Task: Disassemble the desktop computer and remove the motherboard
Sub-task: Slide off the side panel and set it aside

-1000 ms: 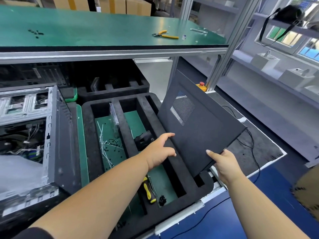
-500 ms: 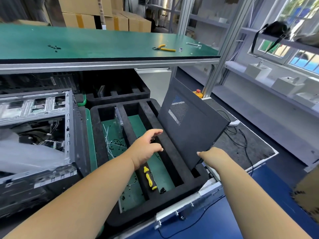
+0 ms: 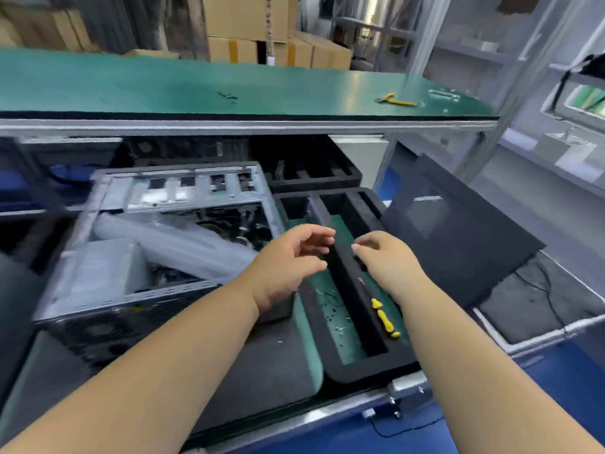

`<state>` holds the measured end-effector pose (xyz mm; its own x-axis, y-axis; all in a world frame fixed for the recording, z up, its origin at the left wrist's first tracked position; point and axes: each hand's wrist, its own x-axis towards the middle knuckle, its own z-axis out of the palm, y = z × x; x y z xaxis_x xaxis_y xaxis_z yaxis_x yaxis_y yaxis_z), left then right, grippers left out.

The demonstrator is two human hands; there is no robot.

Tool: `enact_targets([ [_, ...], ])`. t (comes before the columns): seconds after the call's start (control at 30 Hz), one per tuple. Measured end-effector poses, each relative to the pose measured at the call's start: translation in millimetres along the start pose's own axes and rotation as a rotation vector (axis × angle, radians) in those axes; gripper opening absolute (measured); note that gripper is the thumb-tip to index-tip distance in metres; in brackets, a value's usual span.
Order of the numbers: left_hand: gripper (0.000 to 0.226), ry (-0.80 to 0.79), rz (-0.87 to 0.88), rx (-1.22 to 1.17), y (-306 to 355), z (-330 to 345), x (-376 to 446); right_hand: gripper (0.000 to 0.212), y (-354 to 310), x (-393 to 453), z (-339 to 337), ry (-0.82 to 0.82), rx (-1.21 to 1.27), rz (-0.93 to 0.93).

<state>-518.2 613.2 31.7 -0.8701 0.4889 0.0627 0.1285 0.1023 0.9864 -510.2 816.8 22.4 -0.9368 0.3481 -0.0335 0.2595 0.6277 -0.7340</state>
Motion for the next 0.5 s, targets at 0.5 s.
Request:
enact_targets([
  [0.5, 0.030, 0.553, -0.093, 0.095, -44.0, -238.6, -119.5, 0.013, -148.5, -41.4, 168.0, -0.188, -0.022, -0.199],
])
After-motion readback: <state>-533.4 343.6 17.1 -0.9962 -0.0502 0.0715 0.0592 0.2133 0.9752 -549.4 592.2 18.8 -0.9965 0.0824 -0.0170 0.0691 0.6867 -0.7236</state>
